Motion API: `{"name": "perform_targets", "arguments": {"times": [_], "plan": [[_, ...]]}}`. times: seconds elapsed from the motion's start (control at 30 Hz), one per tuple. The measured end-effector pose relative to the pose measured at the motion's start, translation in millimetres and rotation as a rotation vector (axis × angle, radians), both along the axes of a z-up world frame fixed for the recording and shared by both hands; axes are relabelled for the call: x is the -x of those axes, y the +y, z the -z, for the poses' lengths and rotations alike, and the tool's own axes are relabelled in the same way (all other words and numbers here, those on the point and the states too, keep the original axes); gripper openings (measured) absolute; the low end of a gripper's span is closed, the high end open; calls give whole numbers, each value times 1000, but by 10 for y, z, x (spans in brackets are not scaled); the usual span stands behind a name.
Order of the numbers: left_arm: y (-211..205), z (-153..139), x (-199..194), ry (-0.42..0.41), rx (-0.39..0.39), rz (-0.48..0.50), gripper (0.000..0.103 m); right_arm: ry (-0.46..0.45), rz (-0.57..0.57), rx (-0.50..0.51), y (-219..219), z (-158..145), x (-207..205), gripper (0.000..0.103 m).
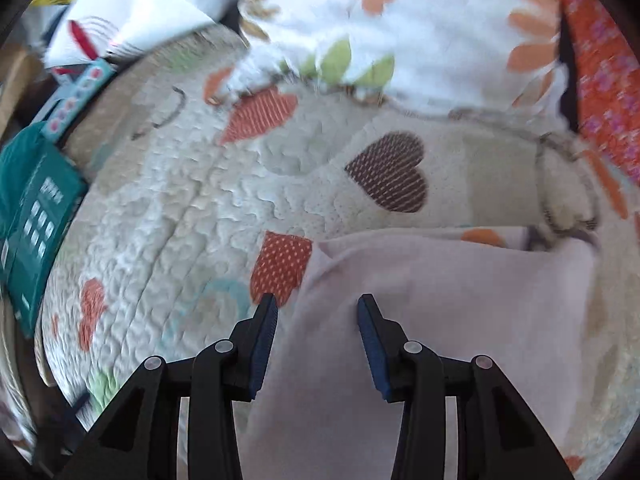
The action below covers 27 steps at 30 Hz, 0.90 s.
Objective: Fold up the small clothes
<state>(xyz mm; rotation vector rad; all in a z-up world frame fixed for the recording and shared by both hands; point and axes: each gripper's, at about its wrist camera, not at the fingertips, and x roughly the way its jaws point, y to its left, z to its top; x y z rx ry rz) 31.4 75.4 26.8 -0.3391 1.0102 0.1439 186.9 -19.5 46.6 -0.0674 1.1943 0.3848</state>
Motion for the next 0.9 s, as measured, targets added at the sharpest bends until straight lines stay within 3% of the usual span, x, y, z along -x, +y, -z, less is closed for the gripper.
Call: {"name": "perform_targets", "arguments": {"times": [0.03,0.07,0.17,0.27,0.33,0.43,0.57,0.6,0.67,0.73,0.83,0.9], "plan": [[-63,82,-10,25,-2,18,103,17,3,17,29,66,-71,30],[-114,157,-13,48,2,34,103,30,4,45,77,129,-138,7],[-173,232,4,57,-8,37,103,-18,7,106,182,122,-298,3],[-172,242,-12,60,-17,45,103,-59,50,105,198,90,-497,1],[-174,238,-16,61,-17,44,103,-74,59,104,195,95,-600,1],[-179,226,-16,64,-16,46,103,-75,76,-11,39,-57,-597,1],[-108,165,2,58,9,40,103,-98,120,-101,-462,-413,-275,6],[-93,132,25,49,14,37,103,-104,127,-102,-661,-490,-105,8],[-81,49,78,20,5,29,103,-100,138,-94,-942,-529,111,22],[-99,-58,134,-19,-25,28,103,-87,167,-82,-1224,-512,462,28],[-154,-234,221,-85,-71,30,103,-79,218,-57,-1549,-381,1010,29],[-212,-343,269,-131,-119,41,103,-115,243,0,-1756,-351,1368,39]]}}
